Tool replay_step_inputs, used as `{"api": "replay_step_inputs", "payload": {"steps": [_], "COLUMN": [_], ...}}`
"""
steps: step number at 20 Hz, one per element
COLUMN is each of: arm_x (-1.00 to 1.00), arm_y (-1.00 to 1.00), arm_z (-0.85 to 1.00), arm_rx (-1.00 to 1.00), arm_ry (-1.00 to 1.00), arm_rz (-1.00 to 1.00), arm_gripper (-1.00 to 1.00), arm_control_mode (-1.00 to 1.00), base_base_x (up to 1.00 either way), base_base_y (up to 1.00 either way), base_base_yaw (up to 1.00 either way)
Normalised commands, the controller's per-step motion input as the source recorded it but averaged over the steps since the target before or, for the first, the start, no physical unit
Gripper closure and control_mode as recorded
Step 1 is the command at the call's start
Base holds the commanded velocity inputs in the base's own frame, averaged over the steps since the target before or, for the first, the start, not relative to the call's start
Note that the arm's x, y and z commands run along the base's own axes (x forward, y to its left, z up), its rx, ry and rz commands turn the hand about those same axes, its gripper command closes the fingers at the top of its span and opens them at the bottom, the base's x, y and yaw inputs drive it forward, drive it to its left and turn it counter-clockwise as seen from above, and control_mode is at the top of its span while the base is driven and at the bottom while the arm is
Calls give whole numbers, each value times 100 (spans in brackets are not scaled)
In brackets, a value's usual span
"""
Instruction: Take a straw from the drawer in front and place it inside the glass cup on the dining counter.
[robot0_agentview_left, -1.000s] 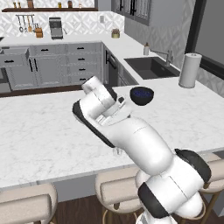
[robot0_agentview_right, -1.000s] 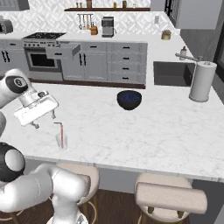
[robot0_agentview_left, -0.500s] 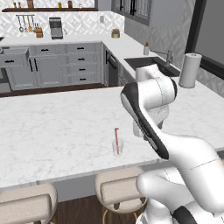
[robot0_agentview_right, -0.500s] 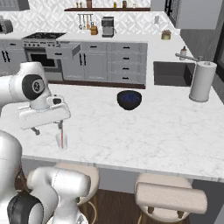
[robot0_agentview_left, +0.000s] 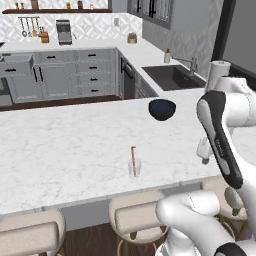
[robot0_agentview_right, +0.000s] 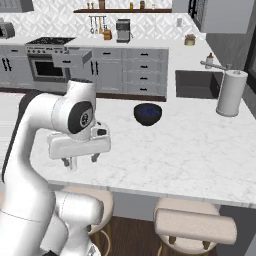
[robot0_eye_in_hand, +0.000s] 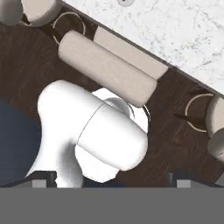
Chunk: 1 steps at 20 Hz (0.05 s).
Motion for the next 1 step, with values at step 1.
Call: {"api": "replay_step_inputs", "payload": {"steps": [1], "arm_x": [-2], "arm_y": [-90], "arm_z": [-1], "arm_rx": [0], "arm_ry": [0], "arm_rz": [-3], "arm_gripper": [-100], "arm_control_mode": [-100], "base_base_x": [0], "base_base_y": [0], "base_base_yaw": [0]}}
